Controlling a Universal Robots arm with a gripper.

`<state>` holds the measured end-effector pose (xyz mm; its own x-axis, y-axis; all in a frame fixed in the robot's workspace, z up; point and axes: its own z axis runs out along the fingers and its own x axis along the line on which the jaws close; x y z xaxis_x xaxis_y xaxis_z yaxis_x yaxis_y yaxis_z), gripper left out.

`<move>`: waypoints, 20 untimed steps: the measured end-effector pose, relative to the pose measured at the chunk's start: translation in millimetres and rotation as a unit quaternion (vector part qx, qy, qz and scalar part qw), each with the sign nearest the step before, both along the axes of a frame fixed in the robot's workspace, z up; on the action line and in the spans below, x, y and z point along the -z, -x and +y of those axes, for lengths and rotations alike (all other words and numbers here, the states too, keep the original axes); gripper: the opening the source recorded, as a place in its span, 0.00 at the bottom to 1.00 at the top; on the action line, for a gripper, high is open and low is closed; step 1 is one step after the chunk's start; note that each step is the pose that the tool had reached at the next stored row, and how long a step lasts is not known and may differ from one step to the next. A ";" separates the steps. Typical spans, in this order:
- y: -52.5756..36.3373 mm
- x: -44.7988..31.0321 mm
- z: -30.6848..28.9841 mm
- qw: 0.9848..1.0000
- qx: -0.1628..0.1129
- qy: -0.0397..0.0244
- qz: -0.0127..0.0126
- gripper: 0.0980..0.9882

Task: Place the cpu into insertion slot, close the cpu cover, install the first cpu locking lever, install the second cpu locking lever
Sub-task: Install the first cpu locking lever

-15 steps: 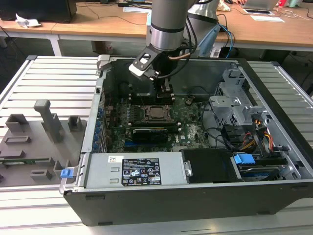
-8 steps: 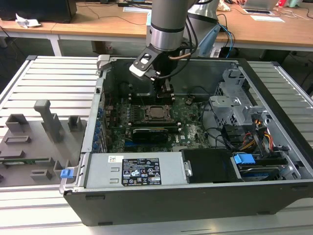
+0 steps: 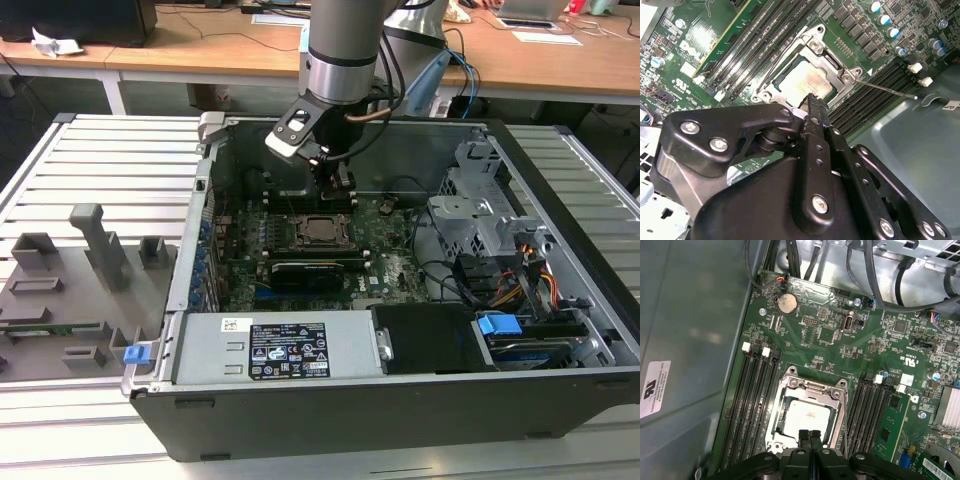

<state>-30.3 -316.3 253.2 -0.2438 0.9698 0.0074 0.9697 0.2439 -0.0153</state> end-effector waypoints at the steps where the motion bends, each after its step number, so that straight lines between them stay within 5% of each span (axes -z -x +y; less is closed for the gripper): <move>1: 0.0 0.0 0.0 1.000 -0.001 0.000 0.000 0.01; 20: 0.0 0.0 0.0 1.000 -0.028 0.000 0.000 0.01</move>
